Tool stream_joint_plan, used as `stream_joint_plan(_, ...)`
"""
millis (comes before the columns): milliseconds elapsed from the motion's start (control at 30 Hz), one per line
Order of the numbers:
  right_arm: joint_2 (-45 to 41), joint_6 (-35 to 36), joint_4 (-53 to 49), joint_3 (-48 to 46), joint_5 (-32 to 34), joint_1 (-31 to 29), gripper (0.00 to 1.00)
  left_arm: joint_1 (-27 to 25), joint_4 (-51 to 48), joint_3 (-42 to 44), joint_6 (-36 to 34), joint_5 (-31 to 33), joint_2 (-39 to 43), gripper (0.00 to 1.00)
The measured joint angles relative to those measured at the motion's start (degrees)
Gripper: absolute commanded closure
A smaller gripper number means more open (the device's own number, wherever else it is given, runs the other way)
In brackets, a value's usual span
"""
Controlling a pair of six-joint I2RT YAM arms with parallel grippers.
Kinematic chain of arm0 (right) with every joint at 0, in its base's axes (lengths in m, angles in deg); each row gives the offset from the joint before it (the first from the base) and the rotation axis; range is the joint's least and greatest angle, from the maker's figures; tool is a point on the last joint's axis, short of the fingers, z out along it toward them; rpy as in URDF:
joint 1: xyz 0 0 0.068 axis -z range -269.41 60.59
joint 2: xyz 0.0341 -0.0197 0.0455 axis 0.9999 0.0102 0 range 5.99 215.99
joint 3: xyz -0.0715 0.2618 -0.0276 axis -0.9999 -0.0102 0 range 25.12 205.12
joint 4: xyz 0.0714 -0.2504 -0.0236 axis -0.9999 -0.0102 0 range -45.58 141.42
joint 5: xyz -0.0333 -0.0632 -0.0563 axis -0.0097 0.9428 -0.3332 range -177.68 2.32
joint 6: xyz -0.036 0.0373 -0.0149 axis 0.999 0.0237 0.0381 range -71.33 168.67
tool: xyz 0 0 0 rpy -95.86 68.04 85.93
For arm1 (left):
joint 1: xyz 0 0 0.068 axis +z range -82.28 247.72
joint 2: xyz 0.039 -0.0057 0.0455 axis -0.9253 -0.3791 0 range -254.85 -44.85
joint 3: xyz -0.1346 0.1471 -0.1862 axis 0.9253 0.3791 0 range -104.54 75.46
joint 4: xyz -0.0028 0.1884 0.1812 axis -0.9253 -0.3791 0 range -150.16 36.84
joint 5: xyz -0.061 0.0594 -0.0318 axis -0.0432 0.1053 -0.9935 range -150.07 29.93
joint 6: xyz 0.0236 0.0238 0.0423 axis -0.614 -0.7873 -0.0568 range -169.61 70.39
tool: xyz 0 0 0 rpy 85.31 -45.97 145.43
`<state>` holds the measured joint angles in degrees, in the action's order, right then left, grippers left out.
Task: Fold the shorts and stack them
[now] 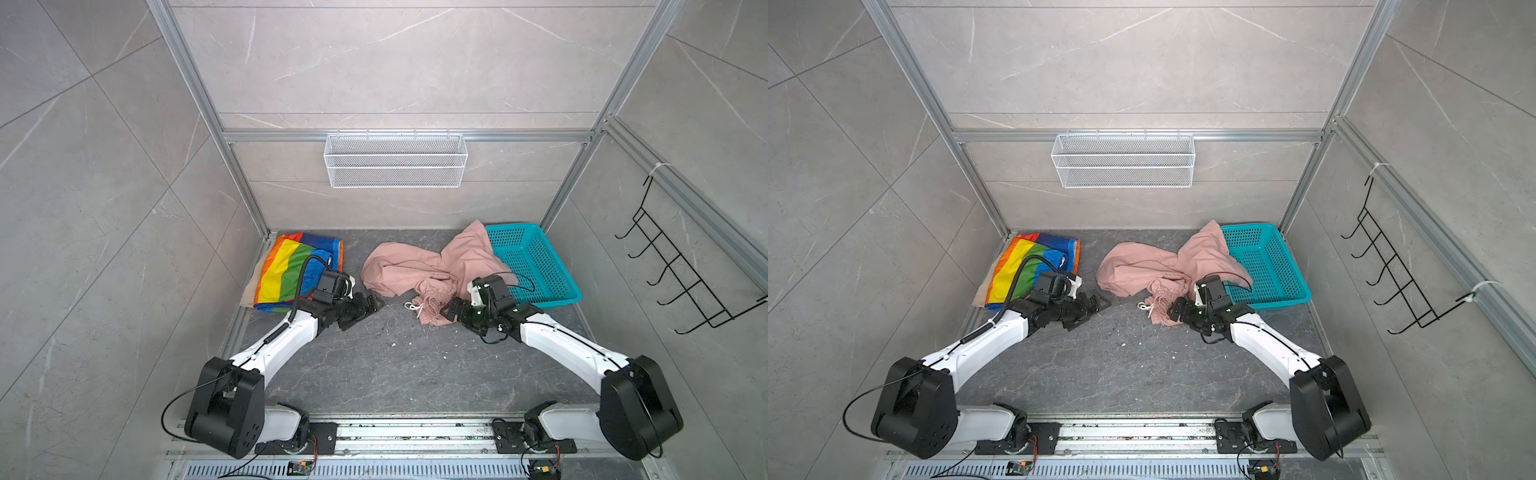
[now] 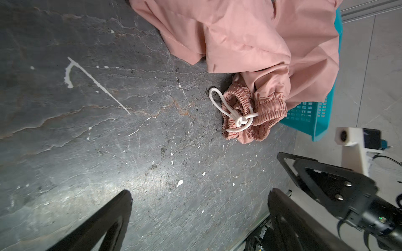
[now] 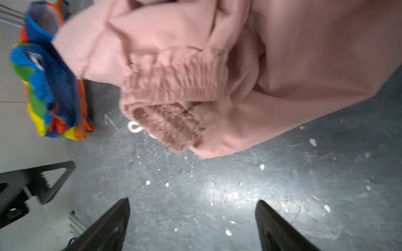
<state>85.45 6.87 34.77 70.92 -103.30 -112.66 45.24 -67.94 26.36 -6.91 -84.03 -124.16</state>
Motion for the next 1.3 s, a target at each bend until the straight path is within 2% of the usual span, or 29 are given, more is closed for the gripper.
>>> stream_joint_plan(167,6.25,-0.15,4.0,-1.36,1.55,0.28,0.21,-1.75,2.45,-2.16,0.96,-1.2,-5.4,0.0)
stream_joint_plan(267,10.19,-0.57,5.99,-1.36,2.51,1.2,0.3,-2.32,3.45,-4.09,1.46,-2.23,-8.44,0.0)
stream_joint_plan(300,11.21,-0.72,6.51,-1.36,2.84,1.49,0.37,-2.4,3.74,-4.68,1.53,-2.49,-9.31,0.0)
stream_joint_plan(333,11.63,-0.92,7.39,-1.22,3.15,1.77,0.49,-2.4,3.96,-5.14,1.68,-2.84,-10.03,0.0)
stream_joint_plan(400,12.66,-0.92,8.28,-0.98,3.96,1.97,0.68,-2.4,4.31,-5.75,1.9,-3.39,-10.78,0.0)
stream_joint_plan(533,15.65,-1.36,8.72,1.01,4.57,1.38,0.9,-2.4,4.59,-5.9,2.12,-3.69,-10.95,0.0)
stream_joint_plan(600,16.61,-1.33,7.78,3.3,5.27,-0.04,0.98,-2.29,4.55,-5.88,2.27,-3.67,-10.88,0.0)
stream_joint_plan(733,16.92,-1.07,3.87,11.13,7.32,-5.73,1.0,-1.25,4.52,-4.61,2.93,-3.76,-8.37,0.0)
stream_joint_plan(900,18.27,-1.11,1.4,24.61,8.9,-14.03,1.0,4.31,4.5,-1.6,5.35,-5.16,-0.72,0.0)
stream_joint_plan(1000,19.96,-1.31,1.7,29.03,8.96,-17.42,1.0,6.32,4.74,-0.81,6.84,-5.25,3.17,0.0)
stream_joint_plan(1133,21.66,-2.1,1.95,28.09,8.83,-18.62,1.0,6.08,8.76,4.22,11.21,-6.84,6.73,0.0)
stream_joint_plan(1233,21.79,-2.58,2.03,23.47,9.33,-18.27,1.0,5.57,11.61,9.73,14.97,-7.72,7.26,0.0)
stream_joint_plan(1300,21.79,-2.99,2.32,19.78,9.44,-18.01,0.9,4.9,11.98,12.09,17.0,-7.76,6.67,0.01)
